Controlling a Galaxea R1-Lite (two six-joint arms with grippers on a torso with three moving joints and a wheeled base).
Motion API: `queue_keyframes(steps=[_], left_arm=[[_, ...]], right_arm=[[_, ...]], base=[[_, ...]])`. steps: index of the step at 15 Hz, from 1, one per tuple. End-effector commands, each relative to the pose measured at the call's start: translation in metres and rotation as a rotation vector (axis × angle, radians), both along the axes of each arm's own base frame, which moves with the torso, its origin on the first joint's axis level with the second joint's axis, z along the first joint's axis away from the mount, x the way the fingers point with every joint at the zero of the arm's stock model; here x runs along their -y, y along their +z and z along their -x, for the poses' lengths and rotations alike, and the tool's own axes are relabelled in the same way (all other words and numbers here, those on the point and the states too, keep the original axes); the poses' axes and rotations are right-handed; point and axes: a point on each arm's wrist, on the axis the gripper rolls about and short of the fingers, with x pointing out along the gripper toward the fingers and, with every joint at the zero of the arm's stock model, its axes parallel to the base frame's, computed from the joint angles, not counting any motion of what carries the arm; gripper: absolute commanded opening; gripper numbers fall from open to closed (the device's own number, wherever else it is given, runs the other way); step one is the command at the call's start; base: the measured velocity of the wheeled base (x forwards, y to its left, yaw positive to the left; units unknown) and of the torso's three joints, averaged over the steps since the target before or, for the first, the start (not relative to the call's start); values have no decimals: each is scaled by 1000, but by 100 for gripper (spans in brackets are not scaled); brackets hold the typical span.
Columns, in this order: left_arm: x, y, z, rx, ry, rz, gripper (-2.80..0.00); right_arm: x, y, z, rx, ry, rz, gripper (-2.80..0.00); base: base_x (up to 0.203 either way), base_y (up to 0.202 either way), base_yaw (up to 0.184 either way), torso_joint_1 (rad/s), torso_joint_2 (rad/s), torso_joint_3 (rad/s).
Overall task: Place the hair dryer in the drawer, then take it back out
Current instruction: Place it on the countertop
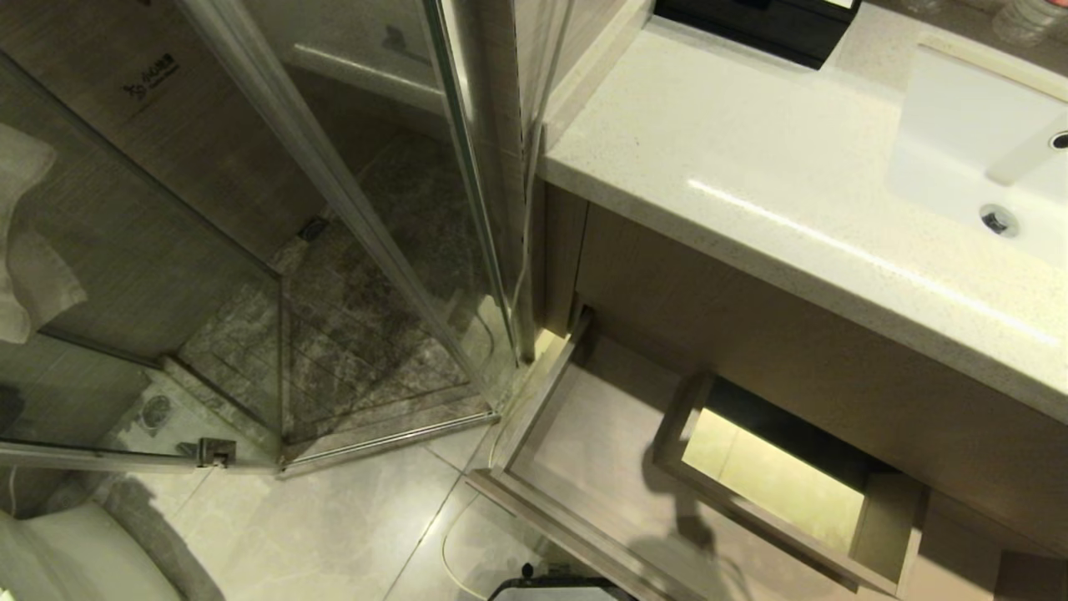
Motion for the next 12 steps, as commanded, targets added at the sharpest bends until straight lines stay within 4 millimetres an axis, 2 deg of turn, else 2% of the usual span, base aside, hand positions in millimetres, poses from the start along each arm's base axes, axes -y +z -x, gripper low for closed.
queue_keyframes(steps=[1,5,7,10,12], left_arm=[[0,0,0,-1,-1,0,-280],[0,0,0,-1,-1,0,-280],[0,0,0,-1,-1,0,-280],[0,0,0,-1,-1,0,-280],[0,0,0,-1,-1,0,-280]], right_arm=[[0,-1,-1,-11,0,7,-280],[1,-3,-2,-31,11,9,-280],[2,3,-7,-46,30,6,-280],[2,27,-39,-160,46,23,-280],[-6,48,-81,-266,59,45,-280]], base=[[0,0,0,299,-72,240],[0,0,0,302,-86,204],[0,0,0,127,-33,75],[0,0,0,15,-7,11],[0,0,0,0,0,0]])
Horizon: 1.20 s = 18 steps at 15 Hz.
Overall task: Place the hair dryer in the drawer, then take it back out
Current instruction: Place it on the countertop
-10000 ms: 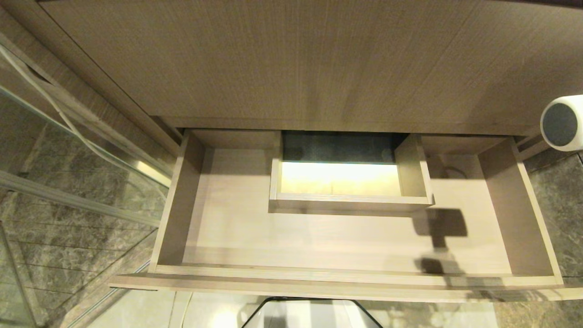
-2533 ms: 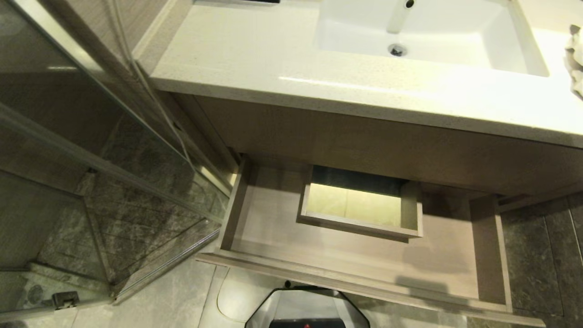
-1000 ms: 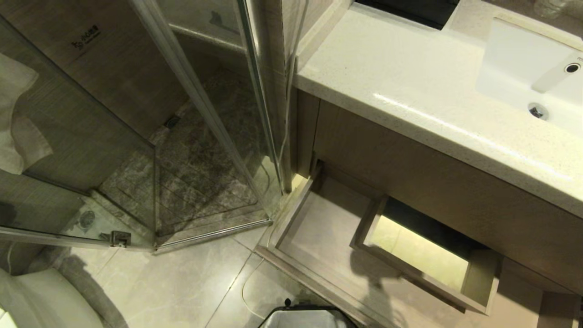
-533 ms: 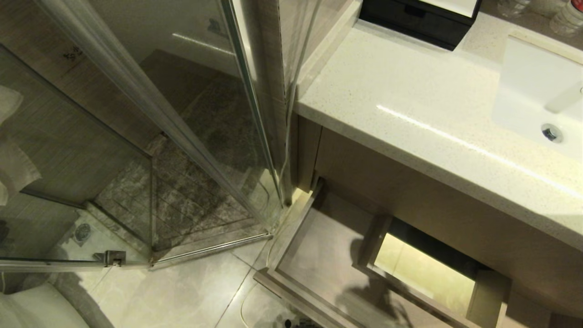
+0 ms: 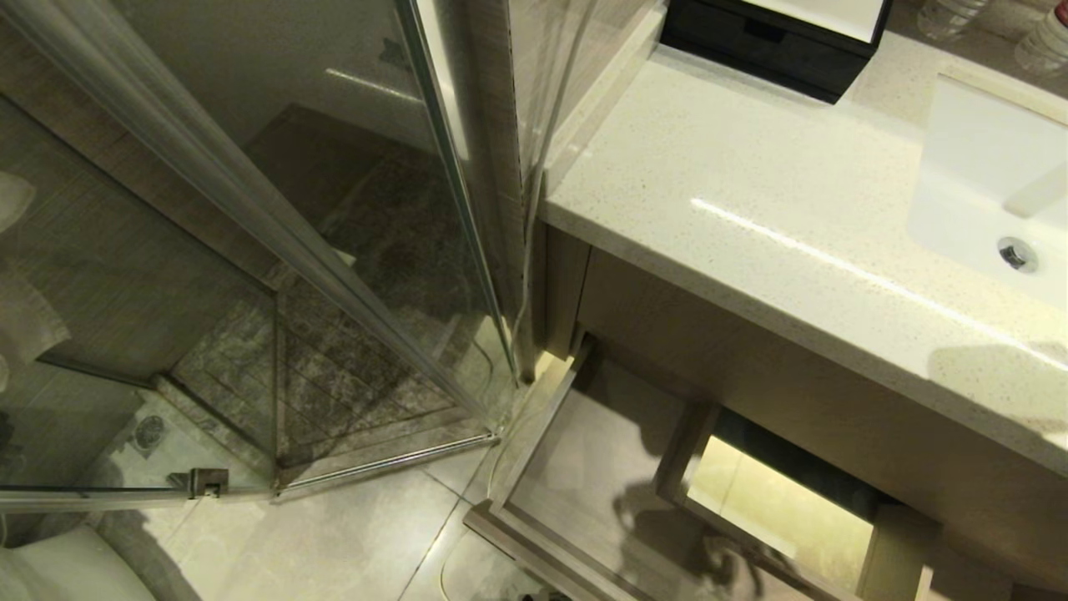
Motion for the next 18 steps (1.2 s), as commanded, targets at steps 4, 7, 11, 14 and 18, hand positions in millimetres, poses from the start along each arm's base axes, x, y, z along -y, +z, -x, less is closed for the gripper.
queue_keyframes(steps=[4,7,11,14,18], left_arm=[[0,0,0,-1,1,0,-280],[0,0,0,-1,1,0,-280],[0,0,0,-1,1,0,-280],[0,0,0,-1,1,0,-280],[0,0,0,-1,1,0,-280]], right_arm=[[-37,56,-97,-185,224,-10,-280],[-76,73,-158,-260,352,-11,-280],[-132,80,-232,-293,486,-29,-280],[-137,83,-236,-273,508,-39,-280],[-174,67,-297,-255,509,-29,-280]], base=[[0,0,0,0,0,0],[0,0,0,0,0,0],[0,0,0,0,0,0],[0,0,0,0,0,0],[0,0,0,0,0,0]])
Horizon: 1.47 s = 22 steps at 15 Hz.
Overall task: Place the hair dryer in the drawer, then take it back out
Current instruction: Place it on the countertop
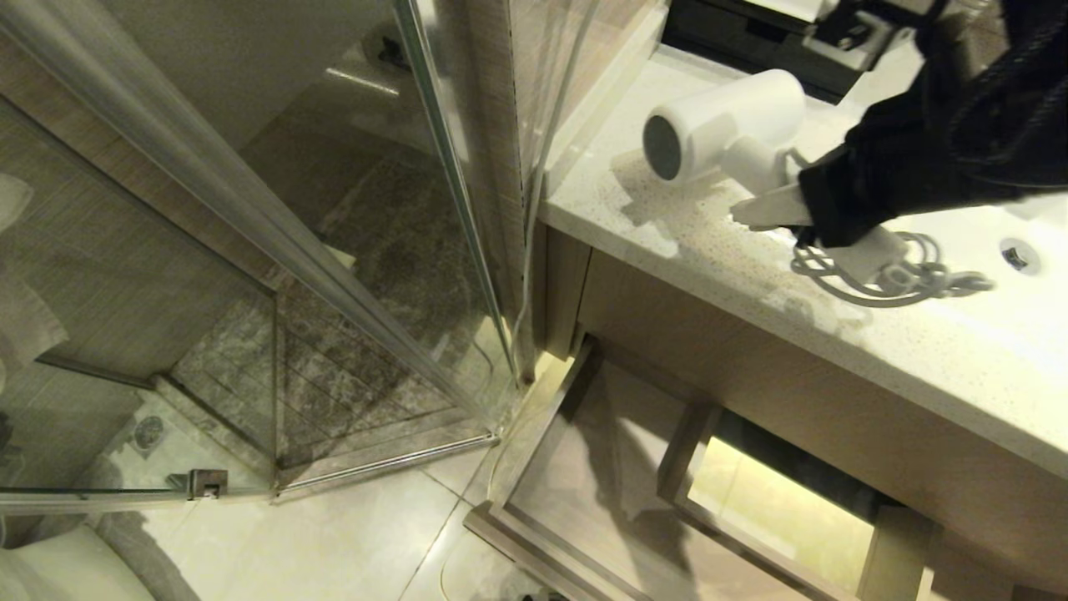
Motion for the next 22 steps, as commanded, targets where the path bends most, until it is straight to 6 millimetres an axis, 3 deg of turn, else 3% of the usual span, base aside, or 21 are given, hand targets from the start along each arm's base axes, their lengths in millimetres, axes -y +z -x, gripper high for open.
queue_keyframes(steps=[1,10,14,20,22], left_arm=[[0,0,0,-1,0,0,-280],[0,0,0,-1,0,0,-280],[0,0,0,-1,0,0,-280],[0,0,0,-1,0,0,-280],[0,0,0,-1,0,0,-280]], right_arm=[[-24,-18,-40,-4,0,16,-280],[-16,-17,-56,66,-101,6,-280],[11,-12,-70,129,-190,15,-280],[16,-9,-62,128,-195,21,-280],[23,-1,-45,136,-186,11,-280]], base=[[0,0,0,0,0,0],[0,0,0,0,0,0],[0,0,0,0,0,0],[0,0,0,0,0,0],[0,0,0,0,0,0]])
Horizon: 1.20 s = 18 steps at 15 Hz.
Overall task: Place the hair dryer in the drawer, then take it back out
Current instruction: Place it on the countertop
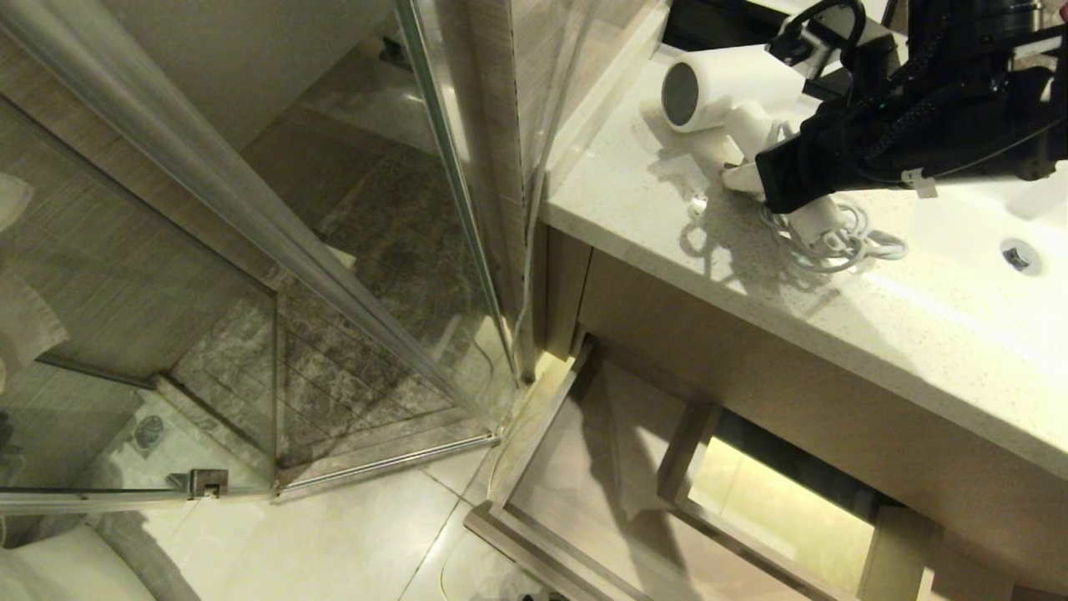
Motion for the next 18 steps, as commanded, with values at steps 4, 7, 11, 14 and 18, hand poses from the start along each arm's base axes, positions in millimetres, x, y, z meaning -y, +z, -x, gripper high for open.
queue_keyframes(steps=[4,7,11,14,18], left_arm=[[0,0,0,-1,0,0,-280],[0,0,0,-1,0,0,-280],[0,0,0,-1,0,0,-280],[0,0,0,-1,0,0,-280],[0,0,0,-1,0,0,-280]], right_arm=[[21,23,51,72,18,-33,-280],[28,21,65,76,13,-31,0],[30,18,69,80,12,-19,0],[33,17,77,96,13,-12,0],[48,31,112,158,17,-43,-280]], base=[[0,0,0,0,0,0],[0,0,0,0,0,0],[0,0,0,0,0,0],[0,0,0,0,0,0],[0,0,0,0,0,0]])
